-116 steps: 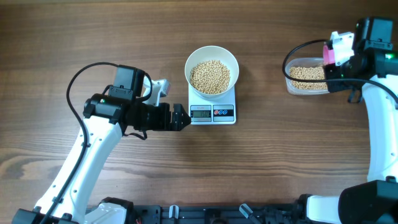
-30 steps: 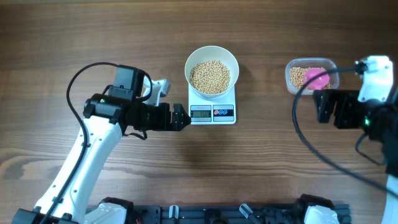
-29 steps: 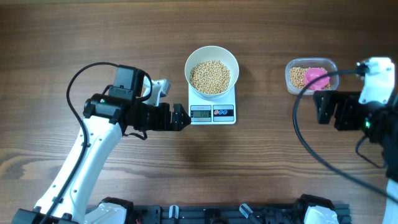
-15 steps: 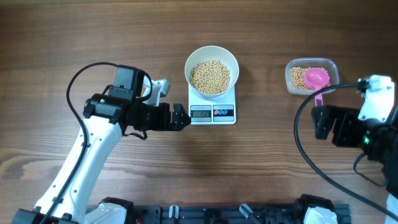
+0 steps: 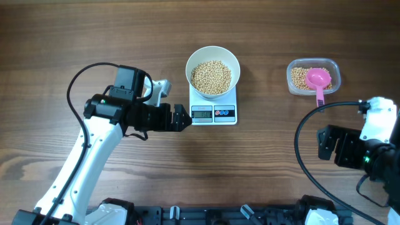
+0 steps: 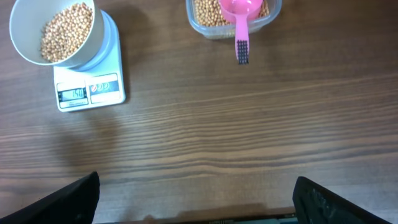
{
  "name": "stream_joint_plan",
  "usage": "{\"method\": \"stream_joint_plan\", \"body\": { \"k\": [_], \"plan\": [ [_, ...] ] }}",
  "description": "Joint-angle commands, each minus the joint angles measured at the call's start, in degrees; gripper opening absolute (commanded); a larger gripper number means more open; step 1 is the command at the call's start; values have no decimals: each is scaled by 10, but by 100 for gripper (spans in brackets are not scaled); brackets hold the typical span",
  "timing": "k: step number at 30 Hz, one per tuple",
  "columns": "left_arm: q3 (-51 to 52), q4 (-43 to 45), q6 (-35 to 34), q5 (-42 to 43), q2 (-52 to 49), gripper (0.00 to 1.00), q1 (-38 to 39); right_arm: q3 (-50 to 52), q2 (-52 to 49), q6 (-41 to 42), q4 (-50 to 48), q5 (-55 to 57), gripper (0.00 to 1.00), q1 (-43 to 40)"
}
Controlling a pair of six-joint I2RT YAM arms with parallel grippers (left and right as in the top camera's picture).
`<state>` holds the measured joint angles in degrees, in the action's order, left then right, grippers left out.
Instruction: Scoop item into bowl and weigh 150g on scale
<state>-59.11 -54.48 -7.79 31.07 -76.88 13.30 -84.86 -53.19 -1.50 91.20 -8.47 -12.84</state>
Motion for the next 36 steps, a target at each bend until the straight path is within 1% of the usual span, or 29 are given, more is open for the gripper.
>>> {"method": "stream_joint_plan", "body": {
  "k": [1, 14, 17, 20, 24, 26, 28, 32, 36],
  "plan": [
    [0, 0, -1, -6, -1, 100, 0, 1, 2, 2, 9, 12, 100, 0],
    [0, 0, -1, -6, -1, 100, 0, 4, 9, 2, -59, -4, 100, 0],
    [0, 0, -1, -6, -1, 100, 0, 37, 41, 1, -98, -5, 100, 0],
    [0, 0, -1, -6, -1, 100, 0, 102, 93, 0, -160, -5, 100, 0],
    [0, 0, -1, -6, -1, 100, 0, 234, 191, 0, -305, -28, 100, 0],
    [0, 0, -1, -6, -1, 100, 0, 322, 249, 0, -416, -55, 100, 0],
    [0, 0, -1, -6, -1, 100, 0, 389, 286, 2, -500, -81, 100, 0],
    [0, 0, -1, -6, -1, 100, 0, 514, 338, 2, -656, -107, 100, 22],
    [0, 0, -1, -6, -1, 100, 0, 603, 367, 2, -759, -106, 100, 62]
  ]
}}
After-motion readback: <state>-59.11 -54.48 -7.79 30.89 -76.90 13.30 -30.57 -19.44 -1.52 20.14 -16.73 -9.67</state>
